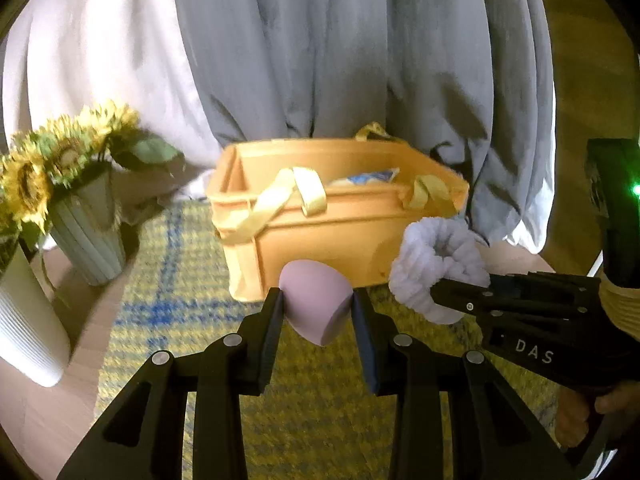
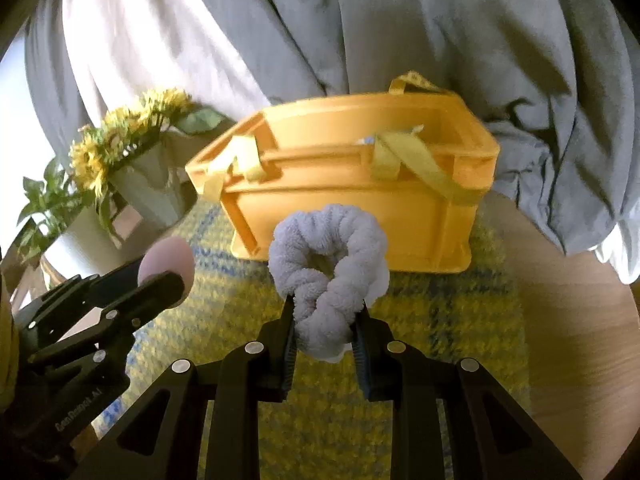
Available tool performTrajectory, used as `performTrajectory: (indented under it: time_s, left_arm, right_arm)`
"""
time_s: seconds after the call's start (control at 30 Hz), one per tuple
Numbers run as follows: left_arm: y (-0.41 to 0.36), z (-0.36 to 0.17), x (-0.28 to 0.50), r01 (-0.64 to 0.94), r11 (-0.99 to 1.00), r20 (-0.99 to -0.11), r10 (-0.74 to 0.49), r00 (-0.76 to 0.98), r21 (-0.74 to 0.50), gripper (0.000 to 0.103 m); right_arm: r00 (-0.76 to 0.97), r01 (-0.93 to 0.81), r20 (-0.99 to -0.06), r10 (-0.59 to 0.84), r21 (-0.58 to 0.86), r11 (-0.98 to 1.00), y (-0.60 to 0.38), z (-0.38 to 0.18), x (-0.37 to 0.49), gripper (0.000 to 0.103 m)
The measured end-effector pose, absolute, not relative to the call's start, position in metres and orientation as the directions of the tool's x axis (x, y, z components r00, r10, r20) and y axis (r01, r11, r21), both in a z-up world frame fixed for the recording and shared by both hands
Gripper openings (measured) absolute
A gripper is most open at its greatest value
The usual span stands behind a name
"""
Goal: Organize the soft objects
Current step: 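Carry the pink sponge in the left gripper while the right carries the scrunchie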
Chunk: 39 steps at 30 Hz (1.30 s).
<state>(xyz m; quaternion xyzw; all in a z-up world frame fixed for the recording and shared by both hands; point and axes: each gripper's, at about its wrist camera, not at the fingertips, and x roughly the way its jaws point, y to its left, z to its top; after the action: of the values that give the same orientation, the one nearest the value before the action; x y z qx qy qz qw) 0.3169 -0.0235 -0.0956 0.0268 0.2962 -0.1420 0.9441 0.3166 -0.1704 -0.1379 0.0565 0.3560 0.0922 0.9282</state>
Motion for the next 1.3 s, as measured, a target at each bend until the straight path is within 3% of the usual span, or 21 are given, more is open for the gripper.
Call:
performTrajectory:
  time_s: [0.5,1.3]
  left_arm:
    - [-0.024,-0.034,0.312,0.305,0.952,-0.425,-0.277,0.862,-0.003,0.034]
    - [-0.024,-0.005,0.381,0.263,0.963,-0.327,-0.232,0.916,0.054,0.034]
  right_arm:
    - [0.834,-0.124,-0.517,0.193,0.165,0.978,-0.17,-0.074,0.306,0.025]
    - [0.911,-0.058,-0.397,0.114,0.151,0.987,-0.176,-0.028,0.35,0.025]
